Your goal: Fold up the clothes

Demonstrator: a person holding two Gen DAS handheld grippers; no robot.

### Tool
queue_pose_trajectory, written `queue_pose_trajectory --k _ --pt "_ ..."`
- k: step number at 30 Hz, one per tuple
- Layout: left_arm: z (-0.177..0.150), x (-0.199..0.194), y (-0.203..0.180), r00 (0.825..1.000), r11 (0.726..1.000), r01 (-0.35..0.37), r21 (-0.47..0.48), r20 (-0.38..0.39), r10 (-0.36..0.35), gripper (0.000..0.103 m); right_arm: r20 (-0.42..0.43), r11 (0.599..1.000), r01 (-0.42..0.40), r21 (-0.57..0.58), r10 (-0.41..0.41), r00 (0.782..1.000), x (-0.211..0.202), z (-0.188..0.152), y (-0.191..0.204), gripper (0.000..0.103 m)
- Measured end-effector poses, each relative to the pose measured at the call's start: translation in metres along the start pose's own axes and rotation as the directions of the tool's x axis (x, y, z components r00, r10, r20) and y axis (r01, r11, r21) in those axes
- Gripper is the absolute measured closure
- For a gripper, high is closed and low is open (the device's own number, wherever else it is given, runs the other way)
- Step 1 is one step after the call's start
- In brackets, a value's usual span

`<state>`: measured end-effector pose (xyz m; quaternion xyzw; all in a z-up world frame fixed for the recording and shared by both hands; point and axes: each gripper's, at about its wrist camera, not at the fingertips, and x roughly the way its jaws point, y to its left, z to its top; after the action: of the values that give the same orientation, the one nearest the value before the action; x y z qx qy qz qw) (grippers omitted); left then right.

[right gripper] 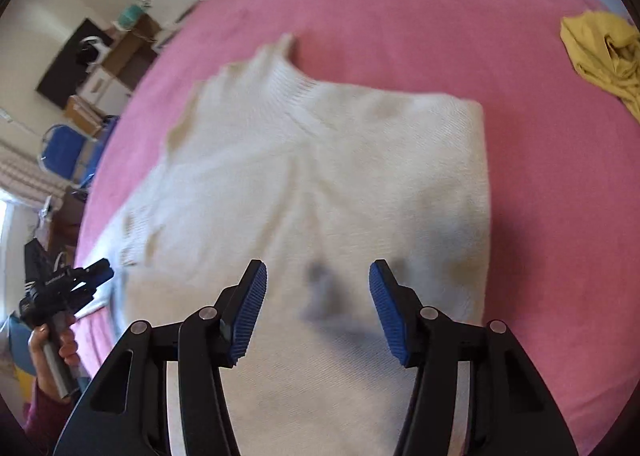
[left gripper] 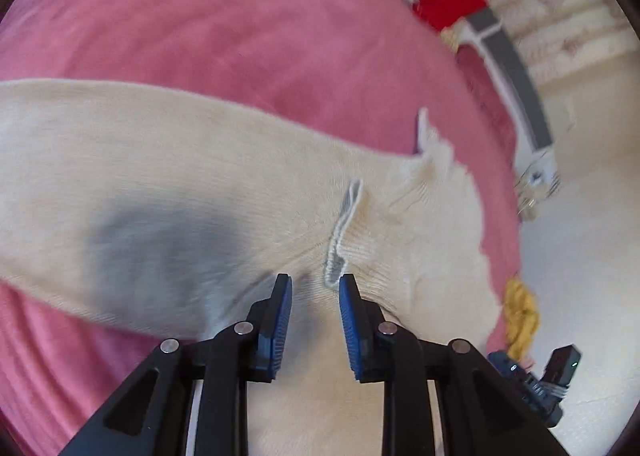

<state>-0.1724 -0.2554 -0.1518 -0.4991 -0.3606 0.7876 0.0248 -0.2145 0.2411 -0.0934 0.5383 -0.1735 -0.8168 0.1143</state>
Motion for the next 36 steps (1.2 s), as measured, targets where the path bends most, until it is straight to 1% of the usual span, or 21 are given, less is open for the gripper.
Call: queue_pose_trajectory --k 1,3,4,6,8,10,11,14,17,23,24,29,30,33,35,36 --pt "-0.001 -0.021 0.013 0.999 1.000 0.009 -0.015 0.038 -0.009 0.079 0.005 1.000 -0.018 -0.018 0.018 1.000 -0.005 -0.007 0.009 0.045" --pt "-0.004 -0.071 0.055 0.991 0.996 0.058 -0.073 0.123 -0.048 0.077 0.012 0.997 -0.052 -0.051 0.053 0.999 -0.014 -0.020 0.024 0.044" --pt "-0.006 -0.093 0.076 0.985 0.991 0.065 -0.117 0.164 -0.046 0.076 0.004 0.996 -0.068 -0.057 0.068 0.998 -0.017 -0.029 0.026 0.043" --pt "-0.003 -0.137 0.127 0.967 0.972 0.069 -0.227 0.253 -0.009 0.073 -0.012 0.995 -0.061 -0.074 0.061 0.998 -0.010 -0.048 0.043 0.043" --pt "-0.001 -0.176 0.190 0.953 0.935 0.058 -0.349 0.297 0.052 0.073 -0.025 0.995 -0.062 -0.080 0.060 0.998 -0.002 -0.075 0.059 0.042" --pt "0.003 -0.200 0.244 0.943 0.890 0.070 -0.451 0.320 0.088 0.073 -0.050 0.994 -0.075 -0.073 0.072 0.996 0.003 -0.092 0.069 0.042" --pt "0.004 -0.207 0.264 0.939 0.868 0.073 -0.491 0.328 0.107 0.073 -0.061 0.995 -0.075 -0.072 0.071 0.996 0.004 -0.100 0.073 0.042" --pt "0.004 -0.209 0.294 0.940 0.833 0.107 -0.543 0.328 0.094 0.073 -0.093 0.995 -0.065 -0.069 0.058 0.994 0.016 -0.109 0.090 0.042" --pt "0.003 -0.210 0.324 0.941 0.793 0.140 -0.594 0.330 0.081 0.073 -0.106 0.996 -0.062 -0.065 0.055 0.993 0.019 -0.113 0.105 0.042" --pt "0.002 -0.213 0.383 0.940 0.700 0.202 -0.685 0.335 0.056 0.073 -0.101 0.994 -0.046 -0.103 0.035 0.994 0.022 -0.109 0.136 0.042" --pt "0.001 -0.213 0.390 0.940 0.685 0.211 -0.697 0.337 0.052 0.073 -0.100 0.992 -0.043 -0.117 0.031 0.994 0.021 -0.108 0.141 0.042" --pt "-0.010 -0.205 0.398 0.938 0.629 0.248 -0.737 0.345 0.034 0.073 -0.106 0.984 -0.014 -0.179 -0.005 0.994 0.024 -0.108 0.158 0.042" --pt "-0.012 -0.203 0.400 0.937 0.619 0.256 -0.742 0.348 0.030 0.073 -0.109 0.982 -0.009 -0.190 -0.012 0.994 0.025 -0.109 0.161 0.042" --pt "-0.011 -0.201 0.400 0.928 0.602 0.285 -0.746 0.372 0.022 0.073 -0.121 0.978 0.010 -0.210 -0.036 0.992 0.029 -0.113 0.162 0.041" --pt "-0.009 -0.200 0.399 0.923 0.596 0.290 -0.749 0.384 0.033 0.073 -0.127 0.976 0.020 -0.217 -0.049 0.991 0.031 -0.115 0.162 0.041" --pt "-0.008 -0.200 0.397 0.920 0.598 0.288 -0.748 0.390 0.045 0.078 -0.129 0.976 0.025 -0.218 -0.054 0.990 0.032 -0.116 0.162 0.041"
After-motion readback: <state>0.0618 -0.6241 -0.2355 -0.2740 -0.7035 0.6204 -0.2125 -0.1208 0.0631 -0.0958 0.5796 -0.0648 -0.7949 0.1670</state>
